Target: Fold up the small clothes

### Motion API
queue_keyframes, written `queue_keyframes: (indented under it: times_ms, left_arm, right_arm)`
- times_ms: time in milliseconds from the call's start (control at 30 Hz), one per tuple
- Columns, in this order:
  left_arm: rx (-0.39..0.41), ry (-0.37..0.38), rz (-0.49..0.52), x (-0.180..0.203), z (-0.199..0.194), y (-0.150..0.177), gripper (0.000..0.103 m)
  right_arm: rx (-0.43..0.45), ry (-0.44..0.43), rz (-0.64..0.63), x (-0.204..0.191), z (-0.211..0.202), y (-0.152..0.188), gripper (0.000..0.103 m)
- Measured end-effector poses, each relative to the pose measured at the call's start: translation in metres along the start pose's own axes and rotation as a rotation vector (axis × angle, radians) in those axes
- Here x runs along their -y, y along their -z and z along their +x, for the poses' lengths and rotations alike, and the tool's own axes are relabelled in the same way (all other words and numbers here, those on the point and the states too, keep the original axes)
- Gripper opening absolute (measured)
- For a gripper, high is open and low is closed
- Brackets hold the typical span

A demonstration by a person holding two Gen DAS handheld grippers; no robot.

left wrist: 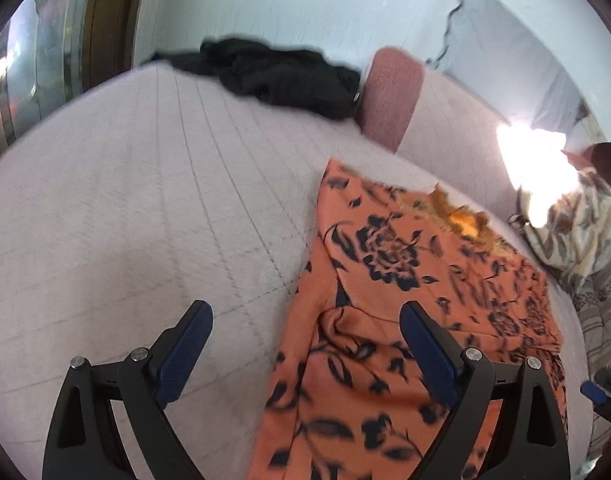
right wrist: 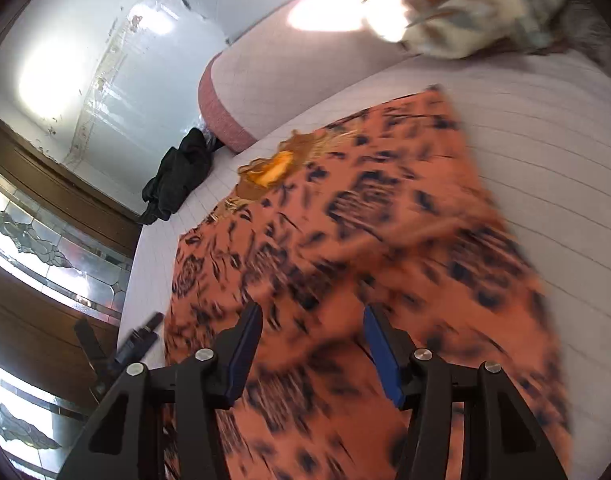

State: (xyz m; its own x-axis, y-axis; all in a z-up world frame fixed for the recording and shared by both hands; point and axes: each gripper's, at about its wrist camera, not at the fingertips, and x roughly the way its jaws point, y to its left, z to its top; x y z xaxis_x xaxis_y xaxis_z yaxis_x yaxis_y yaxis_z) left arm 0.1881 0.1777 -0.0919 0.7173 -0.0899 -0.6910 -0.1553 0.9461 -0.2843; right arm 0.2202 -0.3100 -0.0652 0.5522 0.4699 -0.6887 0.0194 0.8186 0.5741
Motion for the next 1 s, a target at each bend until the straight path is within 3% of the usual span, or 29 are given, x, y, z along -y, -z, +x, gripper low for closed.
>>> queue_keyframes:
  times_ms: [100,267,500,600,767,867,933,1000]
  left_arm:
    - [0.024,0.003,0.038,-0.004,-0.057,0.020,0.095]
    - [-0.047,0.034,-0.011,-0.025,-0.125,0.073,0.095]
    - [-0.172,0.016,-0.076,-0.038,-0.141,0.133,0.095]
    - [-0.203,0.005,-0.113,-0.041,-0.139,0.142,0.094]
    - [-0.191,-0.005,-0.086,-0.040,-0.147,0.146,0.094]
    - [-0.233,-0.013,-0.101,-0.043,-0.142,0.152,0.094]
    - [-0.250,0.013,-0.108,-0.045,-0.143,0.154,0.075]
    - [-0.273,-0.009,-0.093,-0.045,-0.140,0.156,0.064]
  right_arm:
    - [0.046,0.059,0.024,0.047,-0.071,0.034,0.060]
    - [-0.036,0.091,0.096,0.116,-0.125,0.080,0.062]
    - [-0.133,0.037,0.157,0.154,-0.117,0.112,0.062]
    - [-0.147,0.024,0.165,0.152,-0.114,0.115,0.062]
    - [-0.160,-0.016,0.158,0.151,-0.114,0.122,0.062]
    - [-0.166,-0.016,0.150,0.150,-0.114,0.123,0.060]
    - [-0.167,-0.019,0.142,0.147,-0.115,0.125,0.055]
    - [-0.175,-0.018,0.133,0.144,-0.115,0.127,0.049]
